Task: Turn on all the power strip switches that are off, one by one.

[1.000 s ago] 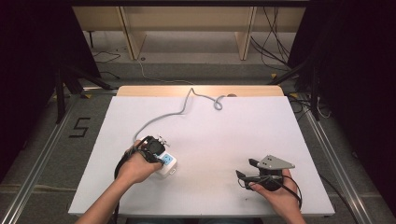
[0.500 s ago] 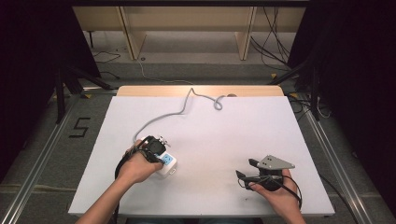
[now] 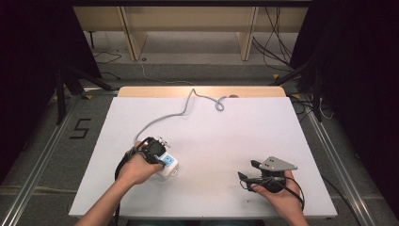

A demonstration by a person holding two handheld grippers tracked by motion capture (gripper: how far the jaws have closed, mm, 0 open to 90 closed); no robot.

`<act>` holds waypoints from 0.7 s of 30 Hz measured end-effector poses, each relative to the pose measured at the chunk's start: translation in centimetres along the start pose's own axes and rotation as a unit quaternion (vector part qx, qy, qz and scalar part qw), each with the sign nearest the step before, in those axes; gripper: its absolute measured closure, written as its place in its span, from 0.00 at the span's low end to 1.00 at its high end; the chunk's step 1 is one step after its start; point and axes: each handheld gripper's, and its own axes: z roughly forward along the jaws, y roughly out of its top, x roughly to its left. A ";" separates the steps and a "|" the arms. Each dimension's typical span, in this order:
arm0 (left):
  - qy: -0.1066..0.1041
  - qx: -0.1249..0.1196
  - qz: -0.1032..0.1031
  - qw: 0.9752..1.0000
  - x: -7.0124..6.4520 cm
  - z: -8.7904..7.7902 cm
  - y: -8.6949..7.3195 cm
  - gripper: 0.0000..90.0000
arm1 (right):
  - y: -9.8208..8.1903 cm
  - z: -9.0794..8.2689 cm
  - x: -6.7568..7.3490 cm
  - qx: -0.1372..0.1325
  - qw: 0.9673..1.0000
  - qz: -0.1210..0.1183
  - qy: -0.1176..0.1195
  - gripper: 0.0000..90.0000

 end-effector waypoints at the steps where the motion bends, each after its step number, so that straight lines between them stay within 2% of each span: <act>1: -0.001 -0.001 0.000 1.000 0.0 0.0 0.0 1.00 | 0.0 0.0 0.0 0.000 1.000 0.000 0.000 0.36; 5: -0.002 -0.012 -0.002 1.000 0.1 -0.1 -0.1 1.00 | 0.0 0.0 0.0 0.000 1.000 0.000 0.000 0.36; 15: 0.006 -0.013 0.002 1.000 0.2 -0.1 -0.2 1.00 | 0.0 0.0 0.0 -0.001 1.000 -0.001 0.001 0.36; 21: 0.004 -0.026 0.000 1.000 0.3 -0.4 -0.3 1.00 | 0.0 0.0 0.0 0.000 1.000 0.001 0.000 0.36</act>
